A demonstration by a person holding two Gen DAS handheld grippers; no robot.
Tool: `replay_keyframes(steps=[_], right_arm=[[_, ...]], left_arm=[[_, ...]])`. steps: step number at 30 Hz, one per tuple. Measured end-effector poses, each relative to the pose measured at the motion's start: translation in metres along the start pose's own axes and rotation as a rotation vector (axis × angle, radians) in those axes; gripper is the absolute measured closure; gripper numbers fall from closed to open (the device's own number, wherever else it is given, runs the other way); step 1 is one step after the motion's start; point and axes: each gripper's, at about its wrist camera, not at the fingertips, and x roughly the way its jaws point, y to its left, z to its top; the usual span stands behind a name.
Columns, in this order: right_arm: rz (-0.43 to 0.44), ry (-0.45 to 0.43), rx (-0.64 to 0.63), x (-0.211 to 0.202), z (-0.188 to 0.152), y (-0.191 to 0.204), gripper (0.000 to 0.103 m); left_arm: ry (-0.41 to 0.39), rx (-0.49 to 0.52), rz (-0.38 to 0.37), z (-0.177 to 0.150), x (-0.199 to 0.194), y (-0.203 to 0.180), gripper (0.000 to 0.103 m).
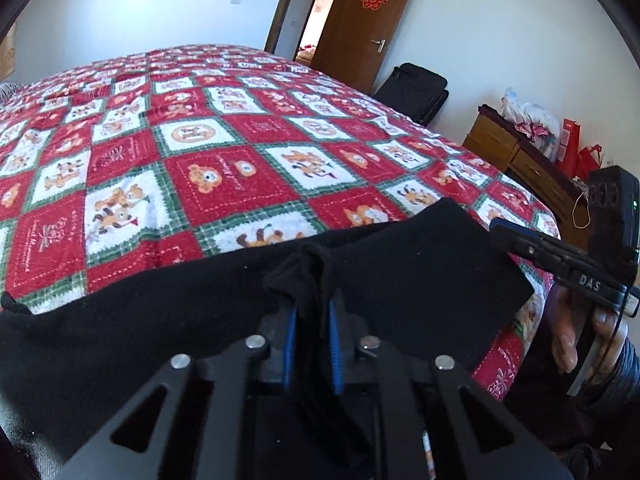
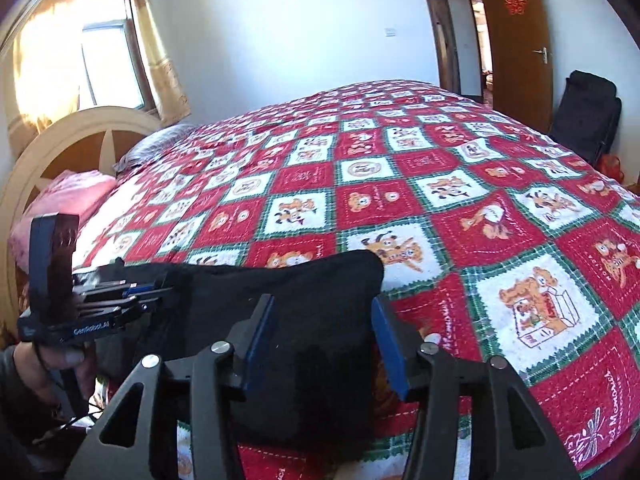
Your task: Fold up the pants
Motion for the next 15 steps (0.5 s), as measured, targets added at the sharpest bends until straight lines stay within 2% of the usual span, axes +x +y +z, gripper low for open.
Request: replay_keyframes(steps=[2, 6, 9, 11, 13, 15], right_arm=[[-0.007, -0.021, 0.007, -0.003, 0.001, -0.002, 0.051], [0.008, -0.072, 0.017, -0.012, 0.003, -0.002, 0.049], [0.052, -0.091, -0.024, -0.016, 0.003, 0.009, 0.048], [0.097, -0.059, -0.081, -0.014, 0.000, 0.023, 0.046], [0.134, 0.014, -0.138, -0.003, -0.008, 0.036, 0.046], [0.119, 0.122, -0.174, 0.016, -0.019, 0.044, 0.046]], left_arm=[[-0.027, -0.007, -0.024, 0.000, -0.009, -0.001, 0.089], [-0.068, -0.031, -0.024, 0.003, -0.027, 0.004, 0.089], [-0.045, -0.048, -0.002, 0.001, -0.025, 0.012, 0.089], [-0.017, -0.075, 0.011, 0.000, -0.018, 0.018, 0.089], [0.001, -0.094, 0.022, -0.004, -0.010, 0.023, 0.089], [0.006, -0.102, 0.019, -0.006, -0.008, 0.026, 0.089]])
